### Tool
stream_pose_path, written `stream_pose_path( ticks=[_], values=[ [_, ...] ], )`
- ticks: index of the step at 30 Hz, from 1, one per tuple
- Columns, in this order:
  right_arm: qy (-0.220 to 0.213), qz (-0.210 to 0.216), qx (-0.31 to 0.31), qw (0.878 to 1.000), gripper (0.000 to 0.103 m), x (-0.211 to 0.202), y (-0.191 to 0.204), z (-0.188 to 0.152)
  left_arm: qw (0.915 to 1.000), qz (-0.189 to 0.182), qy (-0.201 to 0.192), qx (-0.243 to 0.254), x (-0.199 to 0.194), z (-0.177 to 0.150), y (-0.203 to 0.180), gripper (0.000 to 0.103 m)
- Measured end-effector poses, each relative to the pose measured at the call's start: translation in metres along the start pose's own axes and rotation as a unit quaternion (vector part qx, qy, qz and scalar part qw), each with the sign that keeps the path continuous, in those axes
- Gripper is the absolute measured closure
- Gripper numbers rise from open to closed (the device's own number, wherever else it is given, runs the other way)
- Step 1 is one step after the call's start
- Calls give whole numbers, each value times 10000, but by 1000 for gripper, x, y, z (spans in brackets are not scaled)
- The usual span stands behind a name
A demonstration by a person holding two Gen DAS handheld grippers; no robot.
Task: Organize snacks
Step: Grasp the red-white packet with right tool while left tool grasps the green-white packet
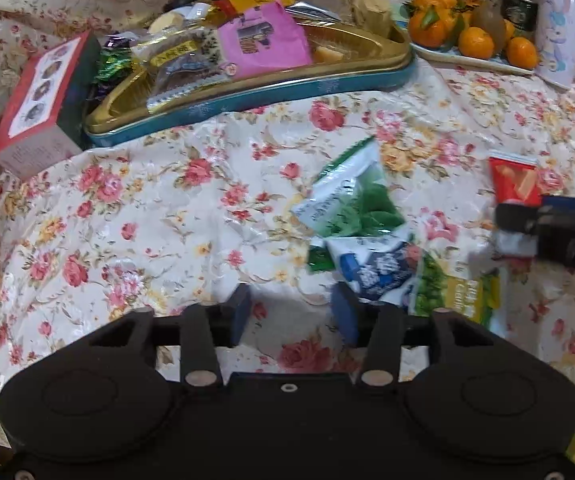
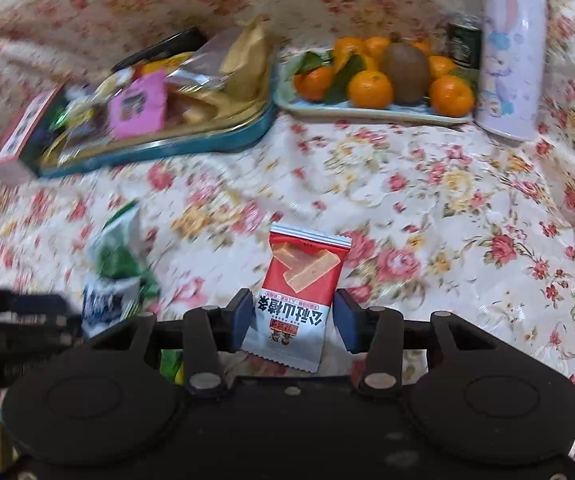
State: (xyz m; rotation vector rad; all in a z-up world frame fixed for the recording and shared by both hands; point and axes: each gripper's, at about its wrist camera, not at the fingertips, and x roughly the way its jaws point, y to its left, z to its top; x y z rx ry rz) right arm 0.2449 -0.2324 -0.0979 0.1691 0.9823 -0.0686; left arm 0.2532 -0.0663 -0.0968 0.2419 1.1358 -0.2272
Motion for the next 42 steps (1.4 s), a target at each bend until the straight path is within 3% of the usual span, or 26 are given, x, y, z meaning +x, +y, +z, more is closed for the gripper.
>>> stream_pose_path(
  ticks=[1,5,11,15,18,22,26,34,42],
  values=[
    [-8,13,141,9999,56,1,-4,3,10000,11,9,-64,2,1,2,38],
    [-122,113,445,9989,56,-1,-11,10,9989,-352,109,-299,7,7,20,35],
    [-36,42,693,9976,48,6,-5,13,9995,-254,-85,-182,6,1,13,34],
    [-85,-213,406,9989,48,13,9,12,9993,-296,-129,-178,5,1,14,33],
    [-162,-519,-151,9984,62,16,20,7,9993,-291,-127,-204,4,1,15,33],
    [-269,-375,-519,9976,69,15,15,3,9988,-367,-150,-272,4,2,17,34],
    [-439,-279,-580,9970,69,17,0,4,9967,-607,-130,-532,1,5,23,41],
    [-889,-306,-1162,9888,68,22,-2,-5,9904,-974,-312,-933,-15,16,32,42],
    [-917,-144,-1139,9891,67,23,-8,-3,9807,-1374,-158,-1380,-9,27,21,42]
  ],
)
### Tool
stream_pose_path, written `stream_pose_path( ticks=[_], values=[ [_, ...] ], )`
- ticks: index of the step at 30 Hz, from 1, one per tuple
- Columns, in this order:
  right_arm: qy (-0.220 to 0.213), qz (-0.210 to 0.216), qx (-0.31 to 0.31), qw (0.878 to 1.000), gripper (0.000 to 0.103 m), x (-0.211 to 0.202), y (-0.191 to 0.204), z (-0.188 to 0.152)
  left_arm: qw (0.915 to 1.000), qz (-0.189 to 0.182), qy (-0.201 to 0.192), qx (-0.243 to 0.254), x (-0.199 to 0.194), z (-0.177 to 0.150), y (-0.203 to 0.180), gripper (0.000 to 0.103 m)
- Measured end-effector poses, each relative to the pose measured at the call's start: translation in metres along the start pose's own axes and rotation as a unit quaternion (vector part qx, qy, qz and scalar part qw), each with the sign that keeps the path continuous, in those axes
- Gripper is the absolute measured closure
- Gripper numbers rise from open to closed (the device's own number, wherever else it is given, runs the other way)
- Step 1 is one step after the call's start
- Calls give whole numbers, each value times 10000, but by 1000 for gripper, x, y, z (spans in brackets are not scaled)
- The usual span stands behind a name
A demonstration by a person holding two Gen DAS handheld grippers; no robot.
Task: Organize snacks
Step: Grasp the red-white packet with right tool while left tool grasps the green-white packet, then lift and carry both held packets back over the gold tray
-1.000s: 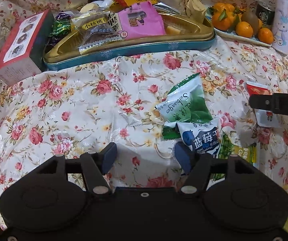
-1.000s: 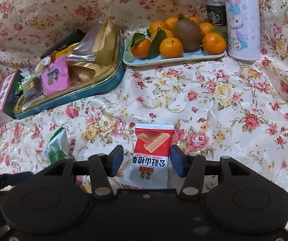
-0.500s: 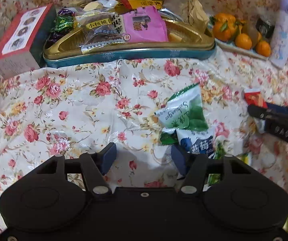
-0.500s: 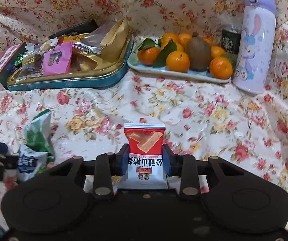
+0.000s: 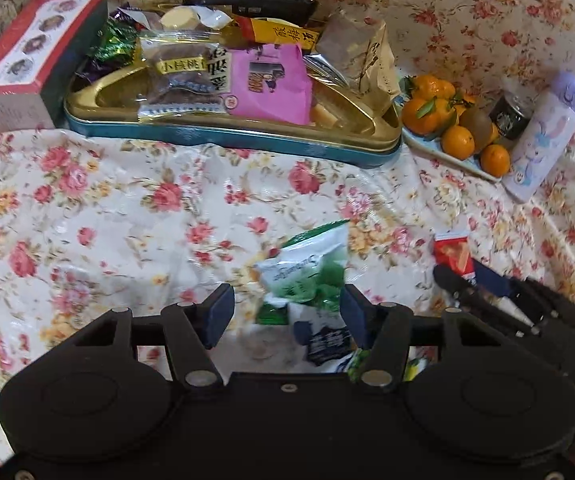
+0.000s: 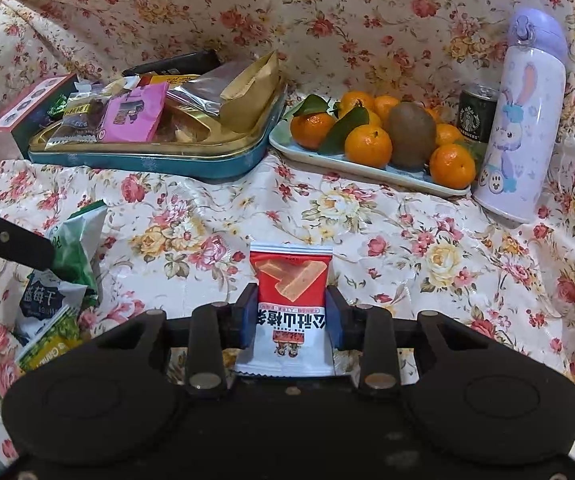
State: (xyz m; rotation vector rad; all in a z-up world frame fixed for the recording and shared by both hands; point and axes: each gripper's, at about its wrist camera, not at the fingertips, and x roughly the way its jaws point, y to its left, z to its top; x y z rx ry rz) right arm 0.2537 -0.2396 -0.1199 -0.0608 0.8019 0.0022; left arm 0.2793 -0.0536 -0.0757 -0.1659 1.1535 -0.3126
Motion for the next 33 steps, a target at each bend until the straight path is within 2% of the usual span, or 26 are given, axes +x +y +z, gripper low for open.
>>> stream_pose_path(
  ticks=[4,15,27,33],
  values=[
    [0,8,11,10000,67,-1,1,-2,10000,74,4,47,6,4,-10,42],
    [1,0,18,10000,67,-2,1,-1,9978,588,130,269,29,1,-28,41],
    [-15,9,-16,10000,67,-2,1,-2,9916,1074,-17,720,41,7,-39,44],
    [-14,10,-29,10000,67,-3,2,-2,9906,1066,-9,856,44,16,-32,44]
  ],
)
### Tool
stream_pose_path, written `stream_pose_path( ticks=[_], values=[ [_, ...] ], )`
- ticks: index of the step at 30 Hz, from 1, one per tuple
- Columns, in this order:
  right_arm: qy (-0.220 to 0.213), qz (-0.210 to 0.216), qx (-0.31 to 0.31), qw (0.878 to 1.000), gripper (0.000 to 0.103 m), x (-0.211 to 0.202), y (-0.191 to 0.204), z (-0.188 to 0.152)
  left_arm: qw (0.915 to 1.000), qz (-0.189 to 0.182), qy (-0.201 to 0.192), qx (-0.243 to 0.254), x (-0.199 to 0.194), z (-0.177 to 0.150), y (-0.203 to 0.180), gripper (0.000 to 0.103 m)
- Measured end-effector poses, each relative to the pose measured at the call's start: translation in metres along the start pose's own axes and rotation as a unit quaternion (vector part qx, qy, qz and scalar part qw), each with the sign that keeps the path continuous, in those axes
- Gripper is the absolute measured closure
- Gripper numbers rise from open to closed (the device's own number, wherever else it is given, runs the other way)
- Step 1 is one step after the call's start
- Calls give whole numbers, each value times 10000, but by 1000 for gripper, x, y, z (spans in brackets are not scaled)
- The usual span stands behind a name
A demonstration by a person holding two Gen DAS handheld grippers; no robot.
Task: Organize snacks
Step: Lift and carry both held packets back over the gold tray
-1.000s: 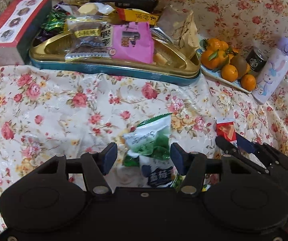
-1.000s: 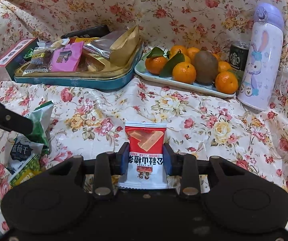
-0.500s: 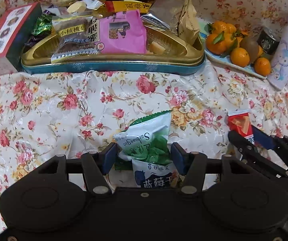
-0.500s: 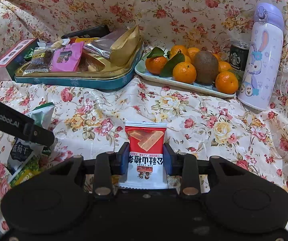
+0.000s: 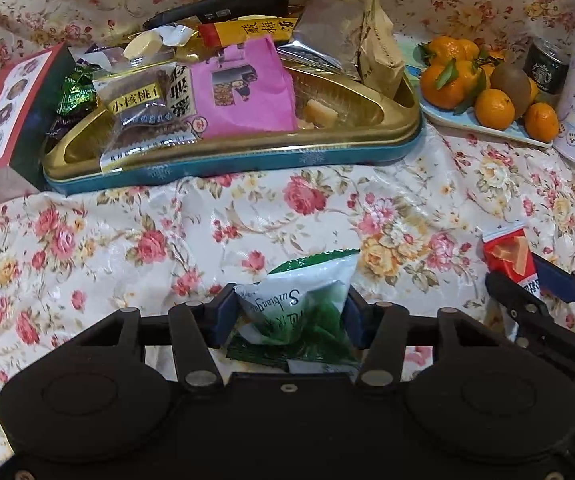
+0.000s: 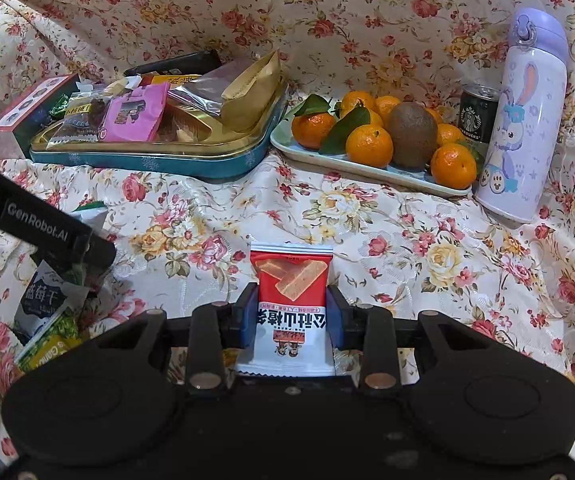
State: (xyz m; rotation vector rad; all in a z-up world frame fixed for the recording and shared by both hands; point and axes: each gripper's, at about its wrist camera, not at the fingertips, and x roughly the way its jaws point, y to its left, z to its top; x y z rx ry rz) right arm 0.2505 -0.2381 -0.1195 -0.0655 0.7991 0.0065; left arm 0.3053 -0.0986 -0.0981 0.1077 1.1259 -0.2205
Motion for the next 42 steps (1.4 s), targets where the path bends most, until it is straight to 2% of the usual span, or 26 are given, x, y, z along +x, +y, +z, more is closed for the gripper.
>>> stream_pose_path(
  ticks=[10,11,14,20,26,29,34,42],
  values=[
    [-3,15,2,10000,67,0,0,0,9999,19,-39,140,7,3,10,40],
    [-3,17,-1,10000,67,-1,0,0,9999,-3,-47,133,5,2,10,45],
    [-5,17,-5,10000,67,-1,0,0,9999,-54,-106,97,3,2,11,47],
    [-20,29,-22,10000,67,-1,1,-1,9979,267,-501,296,-8,1,13,48],
    [-23,31,-51,10000,67,-1,0,-1,9979,389,-368,359,1,0,21,47],
    [-20,34,-60,10000,67,-1,1,-1,9984,294,-409,272,1,-2,26,47],
    [34,77,-56,9999,67,-1,-1,2,9976,343,-467,382,1,-3,25,45],
    [264,68,1,9996,67,3,0,11,9987,237,-445,94,2,-2,30,48]
  ],
)
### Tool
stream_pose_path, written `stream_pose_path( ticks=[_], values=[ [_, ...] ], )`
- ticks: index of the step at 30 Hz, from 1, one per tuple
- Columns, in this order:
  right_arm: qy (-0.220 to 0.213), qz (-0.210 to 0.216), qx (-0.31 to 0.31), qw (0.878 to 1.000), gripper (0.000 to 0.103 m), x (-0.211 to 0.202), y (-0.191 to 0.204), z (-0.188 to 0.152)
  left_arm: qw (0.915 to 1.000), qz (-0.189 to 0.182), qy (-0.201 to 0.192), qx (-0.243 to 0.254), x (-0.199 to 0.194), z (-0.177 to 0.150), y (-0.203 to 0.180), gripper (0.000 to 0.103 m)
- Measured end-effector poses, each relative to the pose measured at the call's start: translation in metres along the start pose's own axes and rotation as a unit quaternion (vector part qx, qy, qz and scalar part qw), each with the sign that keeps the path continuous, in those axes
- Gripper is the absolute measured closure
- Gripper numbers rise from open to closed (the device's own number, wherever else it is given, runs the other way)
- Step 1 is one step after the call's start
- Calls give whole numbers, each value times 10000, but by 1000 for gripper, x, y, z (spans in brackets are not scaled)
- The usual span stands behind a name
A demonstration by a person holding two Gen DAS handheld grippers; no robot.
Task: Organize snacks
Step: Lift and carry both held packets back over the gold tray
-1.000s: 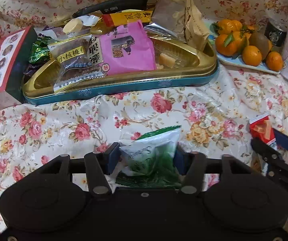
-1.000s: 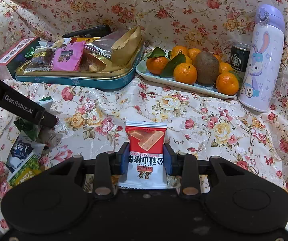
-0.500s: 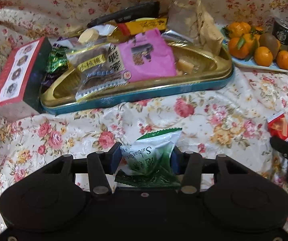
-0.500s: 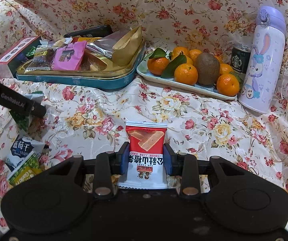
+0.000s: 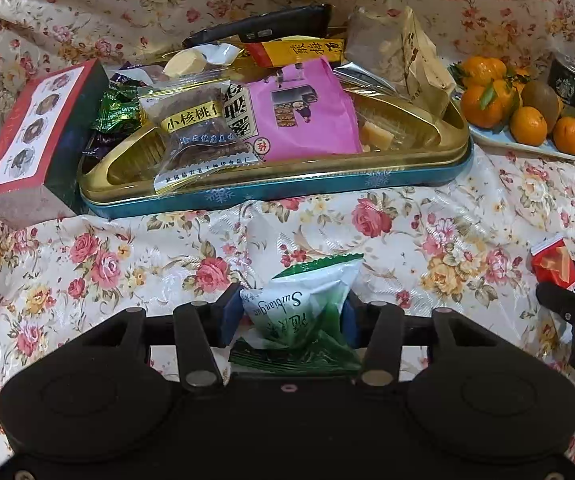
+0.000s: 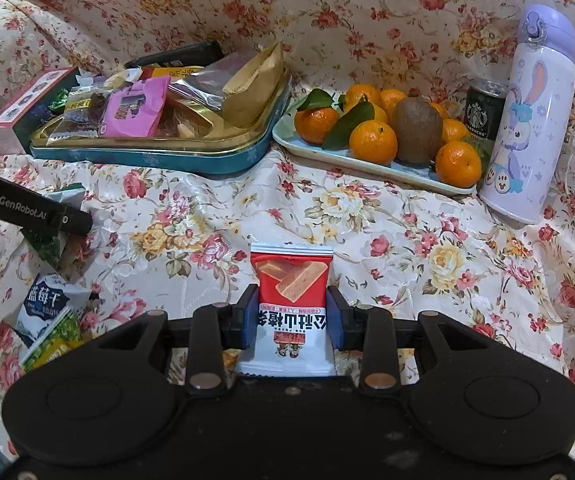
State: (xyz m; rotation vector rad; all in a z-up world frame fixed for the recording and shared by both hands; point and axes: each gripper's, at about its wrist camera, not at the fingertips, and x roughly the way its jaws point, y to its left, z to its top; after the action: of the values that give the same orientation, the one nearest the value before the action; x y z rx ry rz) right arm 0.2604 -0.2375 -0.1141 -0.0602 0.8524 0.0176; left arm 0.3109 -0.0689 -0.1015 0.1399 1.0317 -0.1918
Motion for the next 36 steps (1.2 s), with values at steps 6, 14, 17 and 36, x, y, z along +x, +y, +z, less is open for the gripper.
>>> stream_pose_path(
  ticks=[6,14,17,36],
  values=[
    [180,-154,64,9997,68,1,5,6,9998,42,-87,-164,-10,-4,3,49],
    [34,-706,438,9965,68,-12,1,5,9965,372,-747,-59,-65,-10,8,49],
    [-168,-720,630,9953,68,-29,-4,4,9943,541,-919,-11,-84,-11,10,49],
    [-1790,321,1472,9723,68,-216,10,-33,9885,174,-1503,-76,-214,-81,4,49]
  ],
)
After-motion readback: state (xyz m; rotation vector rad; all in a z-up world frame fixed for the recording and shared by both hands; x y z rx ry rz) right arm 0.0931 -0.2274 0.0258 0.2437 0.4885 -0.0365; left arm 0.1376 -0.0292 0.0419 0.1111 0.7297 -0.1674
